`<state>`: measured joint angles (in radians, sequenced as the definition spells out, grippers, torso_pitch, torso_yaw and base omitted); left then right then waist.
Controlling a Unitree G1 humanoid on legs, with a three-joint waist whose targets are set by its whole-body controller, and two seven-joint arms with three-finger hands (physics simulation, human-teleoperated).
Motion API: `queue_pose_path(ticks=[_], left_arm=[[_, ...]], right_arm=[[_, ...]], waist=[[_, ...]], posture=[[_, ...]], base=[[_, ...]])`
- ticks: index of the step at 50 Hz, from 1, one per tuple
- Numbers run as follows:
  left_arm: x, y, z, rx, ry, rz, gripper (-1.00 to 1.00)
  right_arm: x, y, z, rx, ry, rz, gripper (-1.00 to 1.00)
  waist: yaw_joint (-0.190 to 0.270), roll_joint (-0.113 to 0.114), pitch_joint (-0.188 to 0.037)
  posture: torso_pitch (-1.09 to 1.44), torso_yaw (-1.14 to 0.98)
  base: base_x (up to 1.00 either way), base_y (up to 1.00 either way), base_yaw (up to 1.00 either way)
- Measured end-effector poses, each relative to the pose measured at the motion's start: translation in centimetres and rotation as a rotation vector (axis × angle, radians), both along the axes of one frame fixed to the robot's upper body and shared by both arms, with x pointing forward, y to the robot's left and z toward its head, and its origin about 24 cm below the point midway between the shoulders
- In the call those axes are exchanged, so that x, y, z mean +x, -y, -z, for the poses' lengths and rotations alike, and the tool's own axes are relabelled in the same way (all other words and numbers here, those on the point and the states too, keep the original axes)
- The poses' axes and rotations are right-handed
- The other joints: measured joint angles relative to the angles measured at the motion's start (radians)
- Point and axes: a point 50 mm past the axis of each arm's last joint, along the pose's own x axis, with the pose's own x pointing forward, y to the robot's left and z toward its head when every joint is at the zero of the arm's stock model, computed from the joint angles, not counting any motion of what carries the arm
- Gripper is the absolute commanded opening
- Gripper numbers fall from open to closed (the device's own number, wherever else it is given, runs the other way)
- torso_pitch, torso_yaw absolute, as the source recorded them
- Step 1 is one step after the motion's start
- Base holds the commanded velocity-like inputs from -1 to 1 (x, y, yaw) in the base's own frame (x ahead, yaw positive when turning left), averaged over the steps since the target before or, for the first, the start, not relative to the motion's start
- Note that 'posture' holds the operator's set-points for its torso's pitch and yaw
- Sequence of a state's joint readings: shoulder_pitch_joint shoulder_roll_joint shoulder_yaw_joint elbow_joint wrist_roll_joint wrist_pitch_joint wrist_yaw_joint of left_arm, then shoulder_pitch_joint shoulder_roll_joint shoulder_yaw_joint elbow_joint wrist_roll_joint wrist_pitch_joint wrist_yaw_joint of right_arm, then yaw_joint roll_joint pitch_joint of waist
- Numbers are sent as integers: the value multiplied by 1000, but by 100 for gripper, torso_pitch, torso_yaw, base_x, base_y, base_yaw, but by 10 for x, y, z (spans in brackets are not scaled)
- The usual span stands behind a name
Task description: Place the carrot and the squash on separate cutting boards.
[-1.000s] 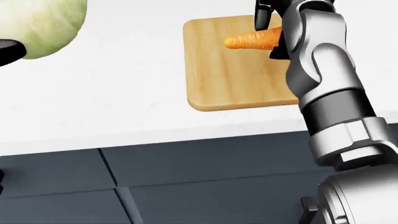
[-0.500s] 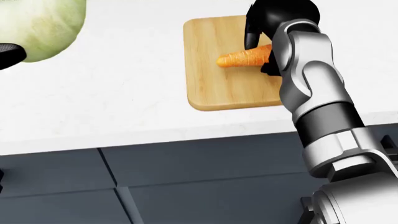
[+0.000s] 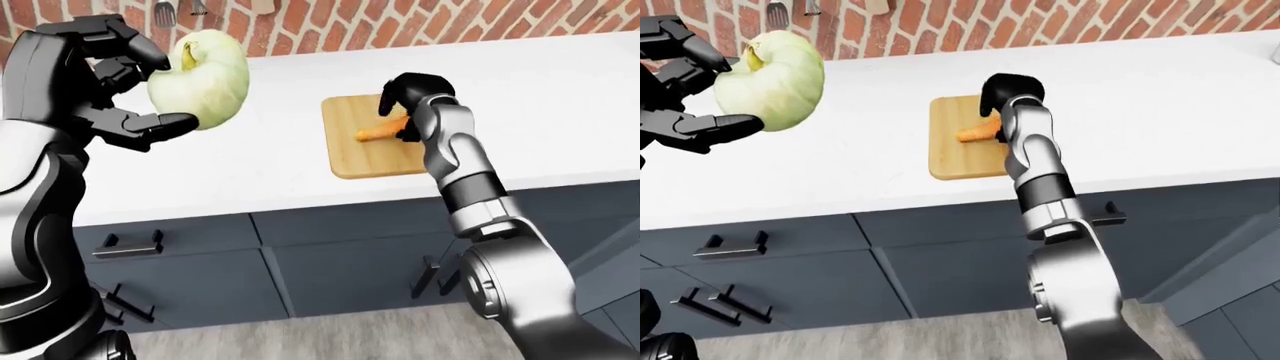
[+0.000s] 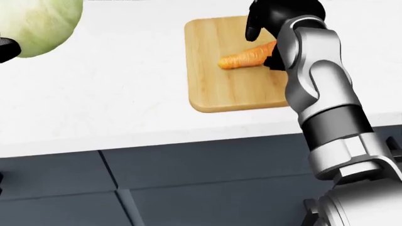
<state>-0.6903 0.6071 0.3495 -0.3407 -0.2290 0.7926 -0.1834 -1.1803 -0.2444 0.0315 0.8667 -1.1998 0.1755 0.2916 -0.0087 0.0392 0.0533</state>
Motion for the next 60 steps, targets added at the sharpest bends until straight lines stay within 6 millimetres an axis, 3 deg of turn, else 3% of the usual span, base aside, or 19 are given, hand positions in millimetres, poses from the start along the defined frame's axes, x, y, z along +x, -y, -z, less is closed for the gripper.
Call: queue_pose_path(ticks=[2,8,11,18,25,32,36,40,42,43,45,48,52,55,57,60], left_arm=[[0,0,0,0,-1,1,-51],[-1,-1,1,-1,-1,-1,-51],[-1,-1,0,1,3,-2,-51],[-1,0,-2,1,-2,-2,-49],[-3,1,-5,3,8,-1,-50],[-3,2,-4,1,-1,-7,-51],[-4,3,-4,4,6,-2,-51],[-4,3,-2,1,3,-5,-51],[-1,4,3,-3,-16,0,-51],[0,6,4,1,-22,9,-51],[-1,8,3,8,-22,20,-51],[-4,9,-3,12,5,24,-50],[-10,10,-5,16,39,28,-51],[-16,10,-3,0,40,44,-51],[-20,9,-1,-3,37,41,-50],[-22,3,9,-21,-6,13,-51]], right_arm=[[0,-1,2,0,-6,-3,44],[-1,-2,-2,-5,0,-13,47],[-9,-2,-14,6,17,-28,53],[-57,-3,-46,75,91,-83,100],[-106,10,-48,271,135,-103,100],[-149,18,-62,671,271,-167,100],[-153,21,-55,828,293,-207,100],[-143,25,-42,921,295,-191,100],[-140,27,-38,978,308,-180,100],[-141,29,-38,1003,324,-175,100],[-144,28,-44,1028,369,-189,100],[-150,26,-50,1038,424,-227,100],[-147,24,-39,1067,402,-220,100],[-145,25,-33,1093,392,-194,100],[-145,24,-34,1109,398,-193,100],[-144,16,-28,1130,356,-212,100]], waist=[[-1,0,-1],[0,0,-1],[2,-1,4],[4,-10,8],[4,-15,6],[1,-12,3],[1,-14,-1],[0,-10,-4],[-3,-33,3],[-5,-51,-1],[-9,-64,-13],[-13,-52,-11],[-20,-18,-1],[-23,28,3],[-22,79,-9],[-1,56,4]], posture=[[0,0],[0,0],[0,0],[0,0],[0,0],[0,0],[0,0],[0,0],[0,0],[0,0],[0,0],[0,0],[0,0],[0,0],[0,0],[0,0]], base=[[0,0,0],[0,0,0],[0,0,0],[0,0,0],[0,0,0],[0,0,0],[0,0,0],[0,25,0],[0,100,0],[0,100,0],[0,100,0],[0,100,0],[0,100,0],[0,100,0],[0,100,0],[0,88,0]])
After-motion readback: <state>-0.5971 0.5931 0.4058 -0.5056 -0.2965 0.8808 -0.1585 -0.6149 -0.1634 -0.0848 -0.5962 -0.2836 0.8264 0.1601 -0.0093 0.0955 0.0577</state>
